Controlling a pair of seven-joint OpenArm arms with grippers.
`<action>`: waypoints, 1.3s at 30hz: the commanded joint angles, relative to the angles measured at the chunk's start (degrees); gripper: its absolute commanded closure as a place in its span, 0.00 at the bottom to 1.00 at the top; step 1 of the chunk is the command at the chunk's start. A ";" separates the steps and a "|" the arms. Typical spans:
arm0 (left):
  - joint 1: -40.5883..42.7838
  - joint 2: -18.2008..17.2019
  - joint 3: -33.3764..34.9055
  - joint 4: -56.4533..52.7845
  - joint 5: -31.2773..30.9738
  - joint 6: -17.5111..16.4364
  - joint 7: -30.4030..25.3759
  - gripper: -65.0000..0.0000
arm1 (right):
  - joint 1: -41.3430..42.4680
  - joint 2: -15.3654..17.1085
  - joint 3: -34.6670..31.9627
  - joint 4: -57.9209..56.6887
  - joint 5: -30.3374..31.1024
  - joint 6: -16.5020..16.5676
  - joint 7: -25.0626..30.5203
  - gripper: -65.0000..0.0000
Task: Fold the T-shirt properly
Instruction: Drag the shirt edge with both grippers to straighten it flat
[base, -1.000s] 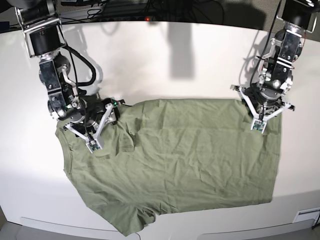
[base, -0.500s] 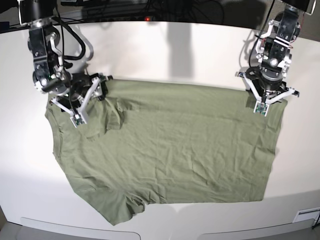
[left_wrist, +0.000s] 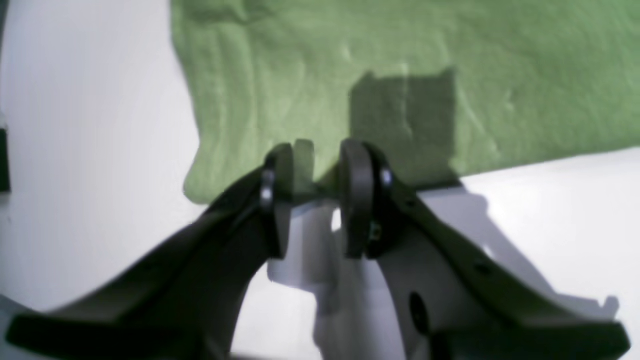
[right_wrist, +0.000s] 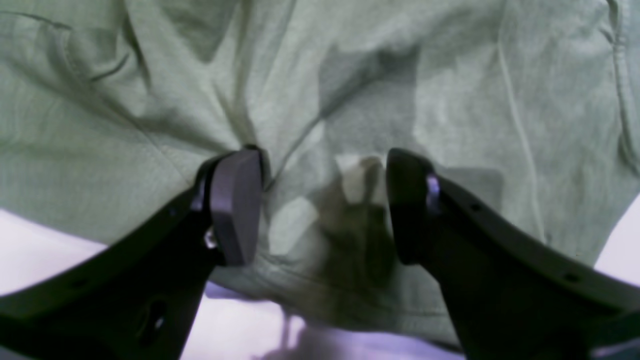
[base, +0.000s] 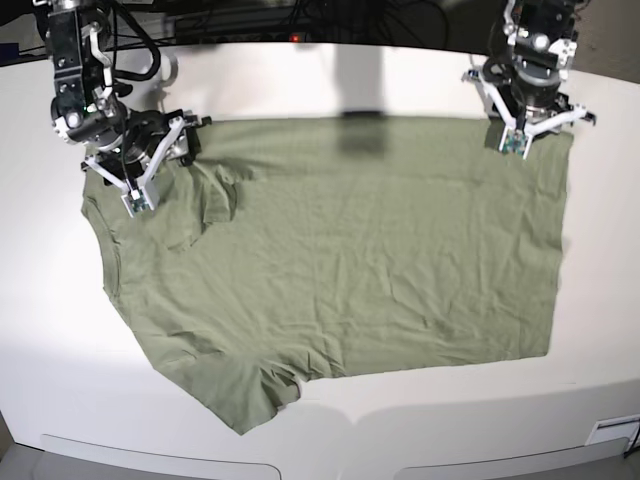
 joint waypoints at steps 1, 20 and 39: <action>3.13 0.13 0.72 -0.70 -2.19 -2.45 8.55 0.73 | -0.85 0.92 0.35 1.55 -0.66 -0.17 -0.59 0.41; 10.86 0.50 0.74 1.27 6.97 2.36 10.03 0.73 | -13.18 0.92 0.35 6.03 -0.66 -0.17 -1.03 0.41; 10.88 7.28 0.74 1.27 11.28 2.80 10.75 0.73 | -16.09 0.90 0.33 10.75 -0.85 -0.24 -1.66 0.41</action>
